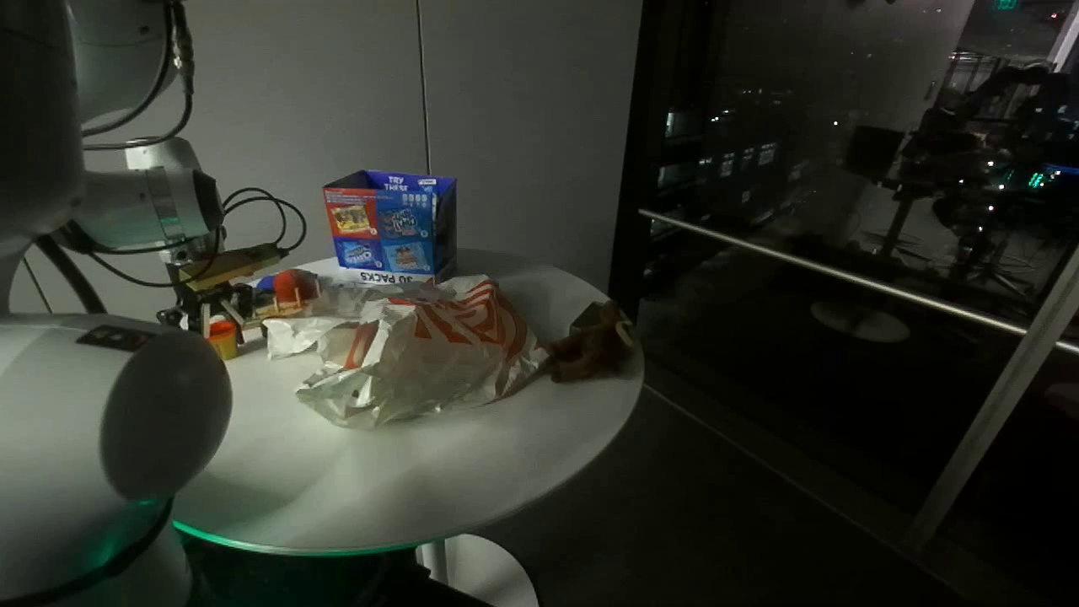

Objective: Lift the two small yellow containers with the purple and orange lid and the peach plush toy from the table and put them in the plastic

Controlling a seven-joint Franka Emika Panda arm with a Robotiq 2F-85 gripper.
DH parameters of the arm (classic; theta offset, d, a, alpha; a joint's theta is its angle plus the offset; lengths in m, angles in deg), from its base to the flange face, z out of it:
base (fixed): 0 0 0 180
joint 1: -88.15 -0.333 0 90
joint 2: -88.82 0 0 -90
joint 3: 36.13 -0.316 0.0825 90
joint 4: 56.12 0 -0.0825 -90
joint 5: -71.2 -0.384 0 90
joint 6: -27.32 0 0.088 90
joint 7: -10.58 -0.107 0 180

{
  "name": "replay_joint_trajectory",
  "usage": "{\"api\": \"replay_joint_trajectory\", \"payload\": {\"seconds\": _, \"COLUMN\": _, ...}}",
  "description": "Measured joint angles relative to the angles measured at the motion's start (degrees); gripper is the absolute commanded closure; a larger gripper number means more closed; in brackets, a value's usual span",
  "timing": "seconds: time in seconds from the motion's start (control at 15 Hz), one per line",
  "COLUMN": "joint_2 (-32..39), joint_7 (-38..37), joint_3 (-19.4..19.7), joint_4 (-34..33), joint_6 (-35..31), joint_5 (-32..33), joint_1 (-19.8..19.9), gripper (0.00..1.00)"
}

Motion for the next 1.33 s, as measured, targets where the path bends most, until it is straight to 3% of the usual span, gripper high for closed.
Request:
{"api": "replay_joint_trajectory", "payload": {"seconds": 0.13, "joint_2": -0.50, "joint_7": -0.19, "joint_3": -0.82, "joint_4": -0.93, "joint_6": 3.08, "joint_5": -0.01, "joint_1": 0.01, "gripper": 0.79}}
{"api": "replay_joint_trajectory", "payload": {"seconds": 0.6, "joint_2": -9.91, "joint_7": -6.31, "joint_3": -2.69, "joint_4": 0.18, "joint_6": 12.62, "joint_5": 0.64, "joint_1": 0.00, "gripper": 0.79}}
{"api": "replay_joint_trajectory", "payload": {"seconds": 1.0, "joint_2": -20.51, "joint_7": -22.90, "joint_3": -2.00, "joint_4": 9.50, "joint_6": 16.12, "joint_5": 4.87, "joint_1": 0.29, "gripper": 0.79}}
{"api": "replay_joint_trajectory", "payload": {"seconds": 1.2, "joint_2": -22.65, "joint_7": -33.54, "joint_3": -2.18, "joint_4": 16.97, "joint_6": 16.04, "joint_5": 5.71, "joint_1": 0.31, "gripper": 0.79}}
{"api": "replay_joint_trajectory", "payload": {"seconds": 1.33, "joint_2": -23.33, "joint_7": -41.38, "joint_3": -2.29, "joint_4": 21.08, "joint_6": 15.92, "joint_5": 9.65, "joint_1": 0.37, "gripper": 0.79}}
